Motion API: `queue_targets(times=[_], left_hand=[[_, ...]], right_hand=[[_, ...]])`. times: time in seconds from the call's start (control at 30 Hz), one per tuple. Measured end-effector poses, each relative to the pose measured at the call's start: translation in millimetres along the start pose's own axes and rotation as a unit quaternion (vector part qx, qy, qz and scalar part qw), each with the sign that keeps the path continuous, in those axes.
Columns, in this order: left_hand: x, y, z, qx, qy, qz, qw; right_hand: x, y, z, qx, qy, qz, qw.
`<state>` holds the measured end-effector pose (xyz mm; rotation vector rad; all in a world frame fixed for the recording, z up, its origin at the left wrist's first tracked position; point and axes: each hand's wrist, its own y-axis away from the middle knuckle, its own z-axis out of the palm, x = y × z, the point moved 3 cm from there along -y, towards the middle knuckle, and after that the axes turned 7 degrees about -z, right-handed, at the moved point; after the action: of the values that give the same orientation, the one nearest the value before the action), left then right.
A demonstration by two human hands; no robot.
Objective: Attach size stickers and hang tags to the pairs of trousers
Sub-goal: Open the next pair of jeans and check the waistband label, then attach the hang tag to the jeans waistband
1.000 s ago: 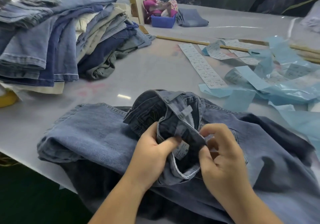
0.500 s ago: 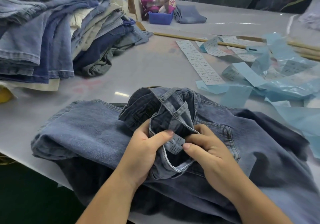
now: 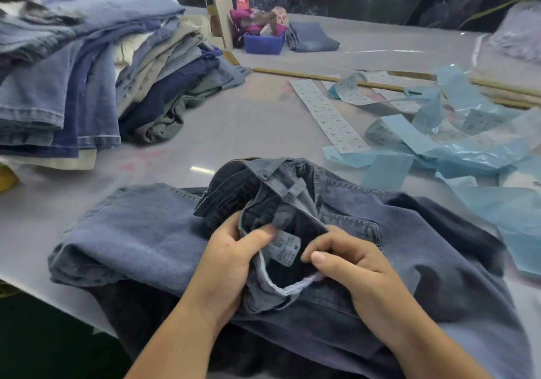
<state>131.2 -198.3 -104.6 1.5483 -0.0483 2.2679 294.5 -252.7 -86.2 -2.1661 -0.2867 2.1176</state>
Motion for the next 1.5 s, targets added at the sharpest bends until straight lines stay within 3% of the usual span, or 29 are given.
queue_targets(times=[0.1, 0.2, 0.23, 0.3, 0.33, 0.37, 0.4, 0.43, 0.47, 0.57, 0.67, 0.7, 0.77, 0.83, 0.87, 0.9, 0.93, 0.97, 1.0, 1.03, 1.07, 1.13, 1.17, 1.23, 1.27, 1.3, 1.4, 1.43, 1.5], left_hand=[[23, -5, -12, 0.093, 0.014, -0.012, 0.995], [58, -3, -36, 0.174, -0.080, 0.016, 0.981], [68, 2, -39, 0.147, -0.122, 0.026, 0.981], [78, 14, -28, 0.097, -0.261, 0.023, 0.960], [74, 18, -18, 0.089, -0.365, -0.005, 0.927], [64, 18, -10, 0.100, -0.487, -0.015, 0.867], [53, 15, -5, 0.133, -0.595, -0.011, 0.793], [46, 12, -1, 0.166, -0.647, -0.008, 0.744], [45, 8, -3, 0.196, -0.647, 0.017, 0.737], [59, 3, -22, 0.269, -0.554, 0.102, 0.781], [90, 24, -42, 0.324, -0.518, 0.244, 0.753], [99, 32, -47, 0.342, -0.501, 0.256, 0.753], [102, 39, -62, 0.358, -0.473, 0.231, 0.771], [84, 37, -67, 0.323, -0.546, 0.125, 0.763], [69, 36, -63, 0.306, -0.606, 0.062, 0.731], [55, 36, -55, 0.318, -0.674, 0.033, 0.666], [45, 39, -43, 0.319, -0.715, 0.033, 0.621], [43, 40, -28, 0.308, -0.731, 0.059, 0.606], [44, 37, -15, 0.293, -0.732, 0.121, 0.604], [46, 31, -3, 0.272, -0.727, 0.186, 0.602], [48, 24, 14, 0.221, -0.722, 0.227, 0.615], [48, 6, 51, 0.077, -0.689, 0.205, 0.691], [41, -6, 68, 0.022, -0.682, 0.170, 0.711], [29, -39, 95, -0.058, -0.737, 0.105, 0.666], [27, -59, 106, -0.079, -0.752, 0.073, 0.651], [30, -78, 119, -0.086, -0.740, 0.055, 0.665], [38, -140, 152, -0.035, -0.628, 0.051, 0.776], [35, -158, 165, -0.016, -0.637, 0.077, 0.767], [18, -188, 187, 0.005, -0.734, 0.126, 0.667]], right_hand=[[-8, 16, -6, 0.000, -0.051, -0.026, 0.998], [-19, 35, -18, -0.030, 0.172, -0.101, 0.979], [-21, 41, -22, -0.046, 0.297, -0.147, 0.942], [-15, 50, -25, -0.082, 0.528, -0.212, 0.818], [-8, 54, -24, -0.102, 0.603, -0.218, 0.761], [-4, 58, -21, -0.119, 0.640, -0.212, 0.729], [-1, 60, -18, -0.126, 0.648, -0.207, 0.722], [-2, 61, -19, -0.133, 0.645, -0.186, 0.729], [-2, 61, -21, -0.132, 0.641, -0.177, 0.735], [-18, 62, -24, -0.092, 0.632, -0.243, 0.730], [-36, 60, -28, -0.047, 0.601, -0.301, 0.739], [-42, 60, -31, -0.043, 0.596, -0.307, 0.741], [-54, 63, -35, -0.047, 0.581, -0.304, 0.753], [-54, 57, -20, -0.011, 0.595, -0.272, 0.756], [-47, 58, -20, 0.033, 0.567, -0.240, 0.788], [-45, 63, -20, 0.043, 0.481, -0.201, 0.852], [-53, 60, -23, 0.086, 0.403, -0.234, 0.881], [-62, 52, -37, 0.118, 0.385, -0.289, 0.869], [-80, 38, -47, 0.062, 0.414, -0.315, 0.852], [-96, 31, -53, -0.047, 0.425, -0.306, 0.851], [-99, 37, -68, -0.082, 0.418, -0.302, 0.853], [-85, 39, -89, -0.042, 0.423, -0.230, 0.875], [-77, 30, -85, -0.005, 0.387, -0.162, 0.908], [-55, 14, -98, 0.045, 0.319, -0.084, 0.943], [-48, 3, -109, 0.081, 0.306, -0.055, 0.947], [-43, -8, -123, 0.105, 0.301, -0.018, 0.948], [-29, -29, -150, 0.141, 0.292, 0.070, 0.943], [-22, -35, -153, 0.150, 0.272, 0.088, 0.947], [-9, -44, -160, 0.180, 0.218, 0.105, 0.953]])
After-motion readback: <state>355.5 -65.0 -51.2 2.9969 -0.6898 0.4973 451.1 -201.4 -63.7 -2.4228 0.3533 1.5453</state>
